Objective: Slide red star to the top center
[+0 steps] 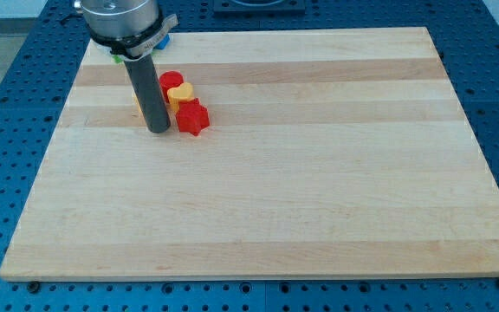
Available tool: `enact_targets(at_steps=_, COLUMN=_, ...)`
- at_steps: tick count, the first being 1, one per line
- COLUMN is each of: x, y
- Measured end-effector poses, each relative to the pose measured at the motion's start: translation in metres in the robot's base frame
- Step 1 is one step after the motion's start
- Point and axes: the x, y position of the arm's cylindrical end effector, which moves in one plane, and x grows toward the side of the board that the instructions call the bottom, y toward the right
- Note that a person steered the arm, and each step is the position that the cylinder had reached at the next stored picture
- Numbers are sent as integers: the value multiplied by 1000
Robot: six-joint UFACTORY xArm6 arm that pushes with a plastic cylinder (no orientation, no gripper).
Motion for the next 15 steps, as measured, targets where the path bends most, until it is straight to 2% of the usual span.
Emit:
enact_targets(at_steps=3, x=-6, y=82)
enact_targets(at_steps=7, x=-124, y=86)
enact_targets(at_steps=8, x=-137, y=90)
enact_targets(at_steps=10, x=-135, y=93)
enact_targets(at_steps=12, x=-109, y=102)
enact_targets(at_steps=15, x=-131, y=126)
